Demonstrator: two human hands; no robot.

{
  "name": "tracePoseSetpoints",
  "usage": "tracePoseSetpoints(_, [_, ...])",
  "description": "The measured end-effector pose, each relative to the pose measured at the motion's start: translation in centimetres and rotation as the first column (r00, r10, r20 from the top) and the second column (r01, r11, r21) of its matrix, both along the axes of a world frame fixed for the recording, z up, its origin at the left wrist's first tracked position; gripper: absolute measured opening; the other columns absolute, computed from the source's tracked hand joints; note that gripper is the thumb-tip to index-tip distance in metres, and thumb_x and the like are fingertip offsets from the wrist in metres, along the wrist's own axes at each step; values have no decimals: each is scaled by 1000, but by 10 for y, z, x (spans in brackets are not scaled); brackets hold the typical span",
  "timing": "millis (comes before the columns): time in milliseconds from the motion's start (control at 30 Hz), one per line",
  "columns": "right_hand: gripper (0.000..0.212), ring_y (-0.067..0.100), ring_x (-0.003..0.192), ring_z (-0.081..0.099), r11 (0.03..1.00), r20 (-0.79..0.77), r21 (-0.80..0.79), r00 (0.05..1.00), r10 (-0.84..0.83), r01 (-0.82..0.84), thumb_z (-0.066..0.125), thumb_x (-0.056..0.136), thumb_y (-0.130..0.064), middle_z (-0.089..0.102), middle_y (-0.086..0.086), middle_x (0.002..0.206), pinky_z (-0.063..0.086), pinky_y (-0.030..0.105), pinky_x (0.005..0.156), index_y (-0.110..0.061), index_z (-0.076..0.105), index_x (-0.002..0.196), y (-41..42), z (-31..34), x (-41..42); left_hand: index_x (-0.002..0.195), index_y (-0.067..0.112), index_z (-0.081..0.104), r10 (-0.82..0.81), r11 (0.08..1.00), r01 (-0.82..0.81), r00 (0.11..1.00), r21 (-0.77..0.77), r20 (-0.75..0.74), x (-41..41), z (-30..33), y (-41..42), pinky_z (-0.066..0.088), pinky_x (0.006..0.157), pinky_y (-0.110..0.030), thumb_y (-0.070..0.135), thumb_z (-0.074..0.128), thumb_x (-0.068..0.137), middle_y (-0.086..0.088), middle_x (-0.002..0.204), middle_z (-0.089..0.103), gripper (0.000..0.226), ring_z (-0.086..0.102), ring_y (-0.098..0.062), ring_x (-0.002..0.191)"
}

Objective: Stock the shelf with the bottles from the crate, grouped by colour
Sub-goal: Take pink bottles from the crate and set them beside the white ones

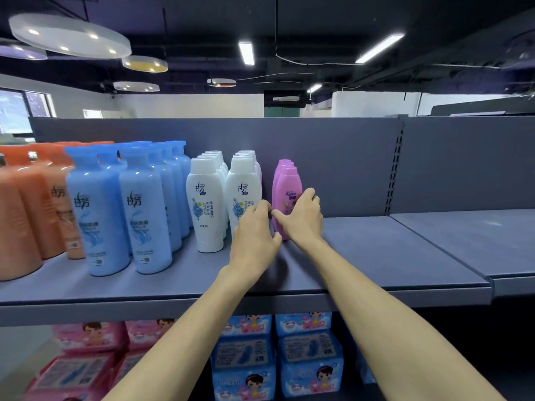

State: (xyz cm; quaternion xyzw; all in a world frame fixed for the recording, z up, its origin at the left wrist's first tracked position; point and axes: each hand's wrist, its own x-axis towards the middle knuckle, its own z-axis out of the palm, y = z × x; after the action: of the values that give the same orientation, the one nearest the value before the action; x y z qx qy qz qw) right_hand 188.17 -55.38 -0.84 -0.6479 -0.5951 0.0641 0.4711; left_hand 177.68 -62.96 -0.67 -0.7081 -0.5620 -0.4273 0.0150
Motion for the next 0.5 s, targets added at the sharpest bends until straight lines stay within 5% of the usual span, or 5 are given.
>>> tracePoseSetpoints(500, [71,32,105,55,999,30,-24,999,27,-26,84,72,-46,53,11,114,38,32,75,-7,40,110,-40,14,12,125,14,50,0,998,-2,999,-57,-40,-16,12,-26,38,82,-35,19,64,84,-6,119,56,43,51,-26,112])
